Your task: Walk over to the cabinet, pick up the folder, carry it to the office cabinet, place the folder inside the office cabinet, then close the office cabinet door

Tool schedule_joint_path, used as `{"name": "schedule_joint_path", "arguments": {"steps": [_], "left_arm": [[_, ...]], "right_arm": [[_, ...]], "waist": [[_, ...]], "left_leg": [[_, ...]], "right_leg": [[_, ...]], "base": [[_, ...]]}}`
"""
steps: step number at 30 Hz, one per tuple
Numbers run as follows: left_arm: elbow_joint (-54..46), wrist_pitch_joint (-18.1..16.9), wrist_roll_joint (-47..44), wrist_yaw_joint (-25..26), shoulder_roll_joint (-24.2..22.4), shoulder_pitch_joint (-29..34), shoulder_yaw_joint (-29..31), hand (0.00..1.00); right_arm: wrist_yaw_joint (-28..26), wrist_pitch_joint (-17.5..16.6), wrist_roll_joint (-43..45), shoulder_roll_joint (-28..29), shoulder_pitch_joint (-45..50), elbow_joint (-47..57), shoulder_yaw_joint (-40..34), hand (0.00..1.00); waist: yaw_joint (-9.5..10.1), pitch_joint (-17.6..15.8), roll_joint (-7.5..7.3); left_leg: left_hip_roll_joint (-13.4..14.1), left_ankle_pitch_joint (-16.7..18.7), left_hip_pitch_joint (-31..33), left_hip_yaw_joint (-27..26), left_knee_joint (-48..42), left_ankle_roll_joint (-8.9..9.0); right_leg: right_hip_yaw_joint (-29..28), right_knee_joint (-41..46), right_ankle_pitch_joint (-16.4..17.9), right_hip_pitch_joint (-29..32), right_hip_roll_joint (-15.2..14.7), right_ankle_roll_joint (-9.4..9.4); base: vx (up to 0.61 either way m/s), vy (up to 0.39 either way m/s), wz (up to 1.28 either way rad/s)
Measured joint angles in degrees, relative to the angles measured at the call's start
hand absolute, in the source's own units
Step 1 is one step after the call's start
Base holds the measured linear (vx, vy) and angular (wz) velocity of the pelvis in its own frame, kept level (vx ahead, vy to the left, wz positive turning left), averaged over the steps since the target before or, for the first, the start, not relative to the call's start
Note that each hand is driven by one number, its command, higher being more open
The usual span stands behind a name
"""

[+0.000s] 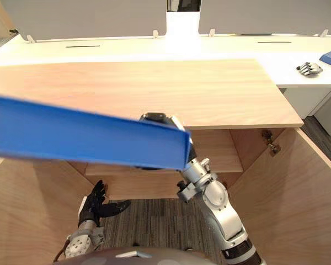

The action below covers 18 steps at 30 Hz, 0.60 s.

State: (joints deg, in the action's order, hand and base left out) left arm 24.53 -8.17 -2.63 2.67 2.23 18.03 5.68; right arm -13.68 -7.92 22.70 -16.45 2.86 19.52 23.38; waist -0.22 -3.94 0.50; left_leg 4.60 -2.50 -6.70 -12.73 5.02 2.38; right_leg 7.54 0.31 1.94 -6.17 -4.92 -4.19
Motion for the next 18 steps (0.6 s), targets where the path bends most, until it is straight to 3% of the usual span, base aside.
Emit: {"name": "schedule_joint_path", "arguments": {"steps": [9, 18], "left_arm": [[12.2, 0.1, 3.4, -0.3, 4.9, -4.2, -7.1, 1.0], [19.0, 1.2, 5.6, -0.5, 6.9, -4.6, -7.1, 1.0]], "right_arm": [[-4.3, 1.6, -0.1, -8.0, -2.1, -14.5, 9.8, 0.0], [-2.6, 2.5, -3.1, -8.7, -2.1, -23.6, 10.6, 0.0]], "waist": [[-0.22, 0.7, -0.39], [-0.45, -1.2, 0.78]], "left_leg": [[0.6, 0.1, -0.2, -1.1, 0.0, 0.1], [1.1, 0.1, 0.3, -1.3, 0.0, 0.21]], "right_leg": [[-1.2, -1.6, -1.1, -0.2, 0.7, 0.52], [-1.3, -1.8, -1.2, 0.3, 1.3, 0.73]], "base": [[-0.03, 0.0, -0.07], [0.0, -0.002, -0.01]]}}
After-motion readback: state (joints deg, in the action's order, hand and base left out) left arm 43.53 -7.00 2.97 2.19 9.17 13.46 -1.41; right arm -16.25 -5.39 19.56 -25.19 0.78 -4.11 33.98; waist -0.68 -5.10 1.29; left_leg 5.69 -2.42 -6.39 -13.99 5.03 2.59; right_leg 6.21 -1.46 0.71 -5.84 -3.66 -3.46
